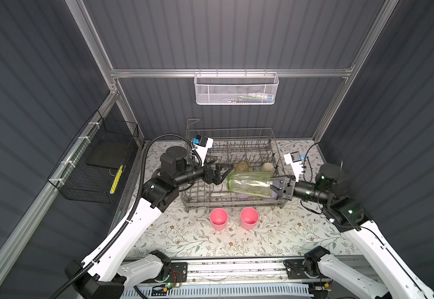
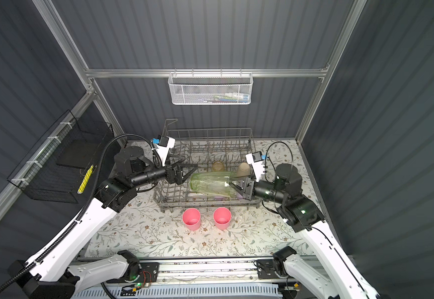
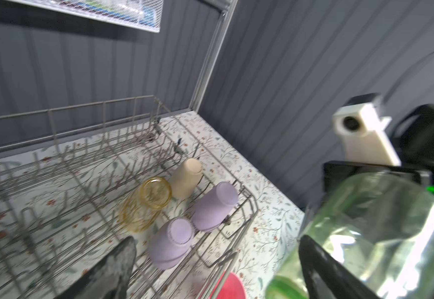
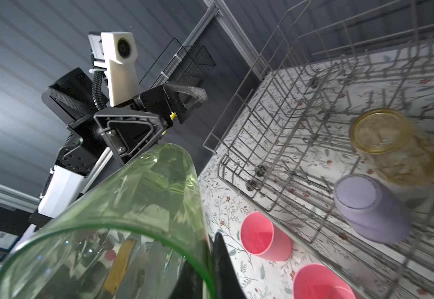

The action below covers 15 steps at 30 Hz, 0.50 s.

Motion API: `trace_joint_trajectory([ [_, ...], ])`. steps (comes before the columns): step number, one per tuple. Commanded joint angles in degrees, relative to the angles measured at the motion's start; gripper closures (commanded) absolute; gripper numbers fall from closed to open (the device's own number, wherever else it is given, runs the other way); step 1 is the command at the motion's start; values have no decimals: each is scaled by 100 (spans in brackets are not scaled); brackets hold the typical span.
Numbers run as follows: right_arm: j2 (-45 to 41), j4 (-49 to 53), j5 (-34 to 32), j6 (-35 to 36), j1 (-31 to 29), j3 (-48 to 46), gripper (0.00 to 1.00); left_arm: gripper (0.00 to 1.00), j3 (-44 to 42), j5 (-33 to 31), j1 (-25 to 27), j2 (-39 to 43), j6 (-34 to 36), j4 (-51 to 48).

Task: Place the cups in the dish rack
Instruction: 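Lift the green cup toward the left gripper while the left gripper reaches in, then close the left gripper on the green cup base, holding it with both grippers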

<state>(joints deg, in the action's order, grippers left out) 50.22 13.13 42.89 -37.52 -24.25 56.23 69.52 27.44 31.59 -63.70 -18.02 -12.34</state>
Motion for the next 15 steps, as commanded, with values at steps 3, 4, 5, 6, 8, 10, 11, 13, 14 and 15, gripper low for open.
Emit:
trace_joint_trajectory([
  [3,410,-1767,1066,-893,191,-146,100,2,-714,2115,-776,44,-1425,2178],
  [4,463,-1949,1118,-977,222,-176,100,3,-778,2278,-803,-10,-1583,2405],
  [5,506,-2090,1164,-1068,259,-195,100,3,-823,2442,-804,-79,-1686,2571],
  [6,545,-2227,1208,-1140,288,-220,100,3,-851,2601,-804,-159,-1762,2692],
  [8,598,-2325,1221,-1162,336,-218,100,4,-936,2804,-808,-253,-1977,3022],
  [10,660,-2345,1237,-1151,370,-239,100,4,-1014,2901,-804,-275,-2046,3208],
  [11,688,-2390,1247,-1189,377,-272,100,4,-1022,2953,-804,-291,-2071,3232],
  [13,747,-2499,1256,-1227,386,-313,100,4,-1043,3025,-804,-279,-2110,3330],
  [14,776,-2523,1248,-1223,402,-321,100,4,-1062,3080,-804,-278,-2174,3426],
  [15,815,-2517,1248,-1200,403,-323,100,4,-1089,3088,-804,-274,-2233,3501],
])
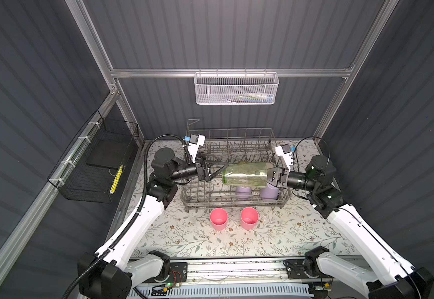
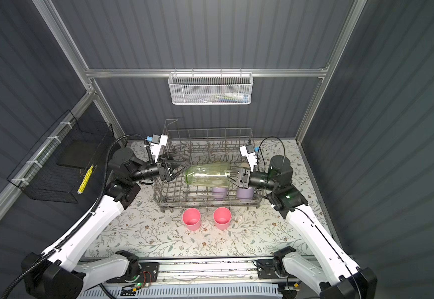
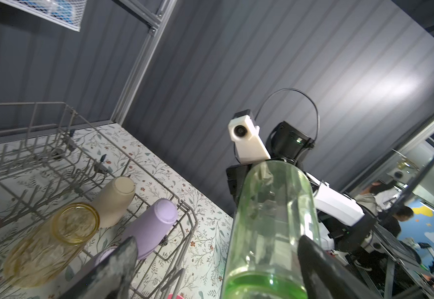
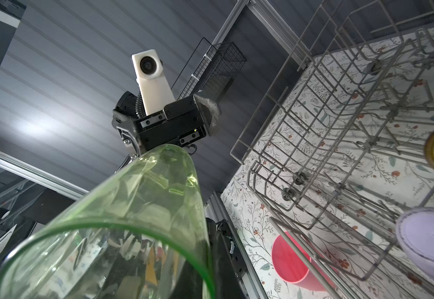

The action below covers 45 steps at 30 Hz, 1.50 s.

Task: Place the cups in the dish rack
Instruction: 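Close the left gripper on the green cup base, holding it with both grippers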

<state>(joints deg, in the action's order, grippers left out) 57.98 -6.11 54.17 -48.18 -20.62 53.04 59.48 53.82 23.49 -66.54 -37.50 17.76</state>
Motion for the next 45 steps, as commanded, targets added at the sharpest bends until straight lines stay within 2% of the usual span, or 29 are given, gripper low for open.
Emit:
trace_joint_trajectory([
  [1,74,-606,129,-125,45,-4,100,4,-82,418,7,24,-302,501],
  [7,261,-707,173,-139,41,1,100,3,-202,223,7,113,-274,508],
  [12,487,-696,159,-123,60,193,100,5,-396,458,7,-64,-826,1274],
  [22,1093,-2087,376,-913,51,153,100,6,-560,704,42,-209,-1127,1726],
  [28,1372,-2475,578,-1221,16,128,100,10,-503,791,93,-320,-1154,1800],
  [35,1489,-2404,627,-1168,-35,158,100,18,-499,760,112,-438,-1181,1915],
  [41,1633,-2437,677,-1162,-124,196,100,14,-494,735,120,-460,-1190,1938],
  [45,1656,-2474,659,-1176,-135,190,100,18,-506,759,121,-467,-1181,1933],
])
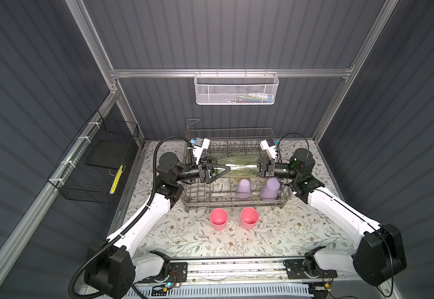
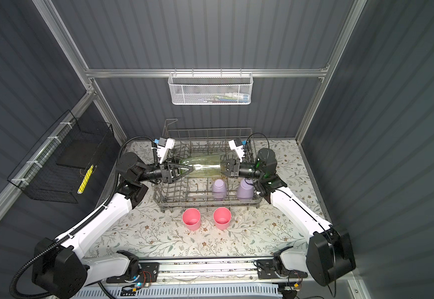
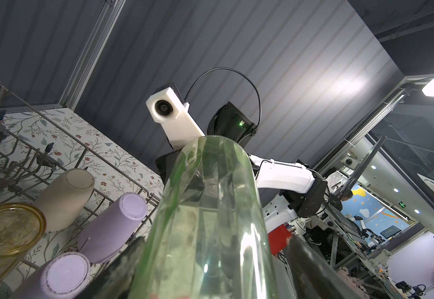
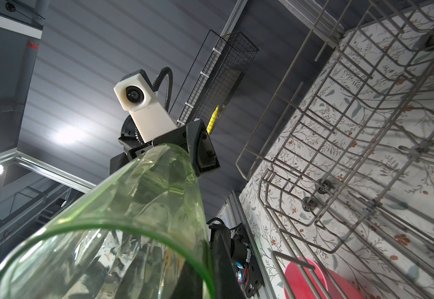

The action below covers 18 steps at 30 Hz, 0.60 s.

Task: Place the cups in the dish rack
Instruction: 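Close the left gripper on the green cup base, holding it with both grippers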

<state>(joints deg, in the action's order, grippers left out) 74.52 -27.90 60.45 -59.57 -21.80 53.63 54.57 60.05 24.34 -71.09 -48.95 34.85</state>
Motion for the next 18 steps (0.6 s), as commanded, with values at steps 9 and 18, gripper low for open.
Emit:
trace_joint_trajectory([
  [9,39,-342,-41,-45,-17,179,100,16,-119,169,37,23,34,171],
  [18,82,-523,-45,-186,-23,174,100,23,-165,157,36,68,60,162],
])
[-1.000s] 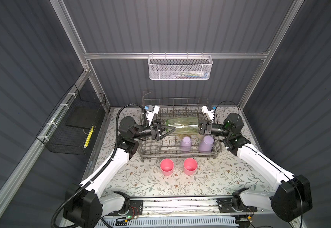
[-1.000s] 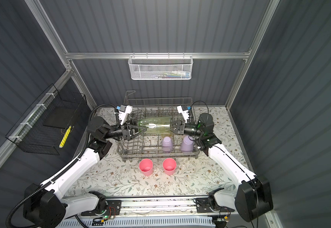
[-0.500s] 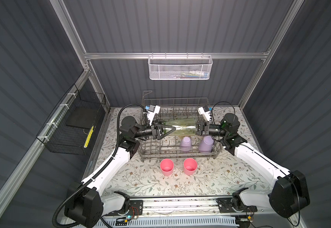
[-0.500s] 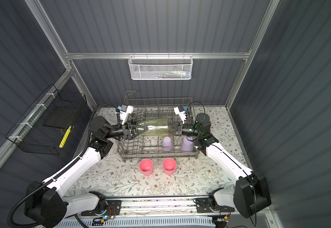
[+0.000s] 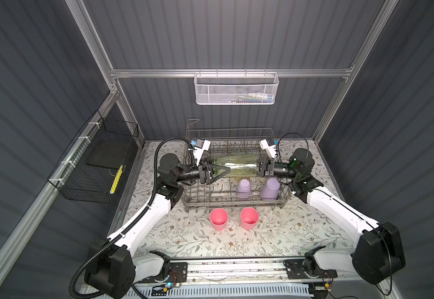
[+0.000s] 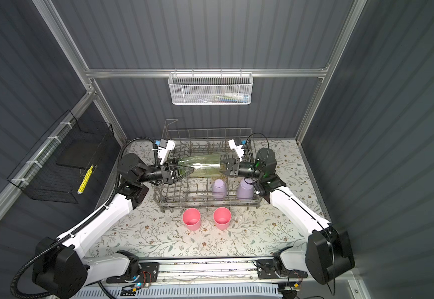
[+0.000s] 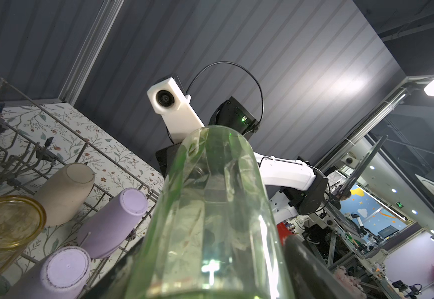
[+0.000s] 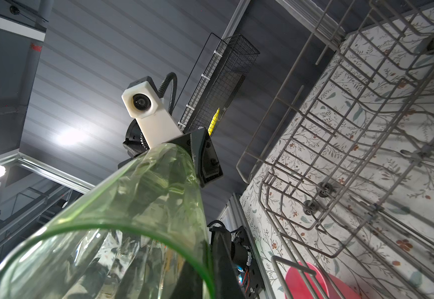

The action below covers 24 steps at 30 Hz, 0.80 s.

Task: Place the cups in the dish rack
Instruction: 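Close the left gripper on the green cup base, holding it with both grippers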

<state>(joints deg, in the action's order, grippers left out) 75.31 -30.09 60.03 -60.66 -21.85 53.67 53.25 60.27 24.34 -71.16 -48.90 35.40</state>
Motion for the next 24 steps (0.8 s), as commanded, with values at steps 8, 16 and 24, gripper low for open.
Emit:
trace_joint_trajectory([
  [8,71,-296,132,-88,-74,140,100,16,-21,90,36,23,5,216],
  [16,140,-322,143,-85,-96,152,100,35,-52,119,36,-18,-75,345],
  [24,112,-380,181,-77,-66,144,97,42,-54,55,36,143,70,128],
])
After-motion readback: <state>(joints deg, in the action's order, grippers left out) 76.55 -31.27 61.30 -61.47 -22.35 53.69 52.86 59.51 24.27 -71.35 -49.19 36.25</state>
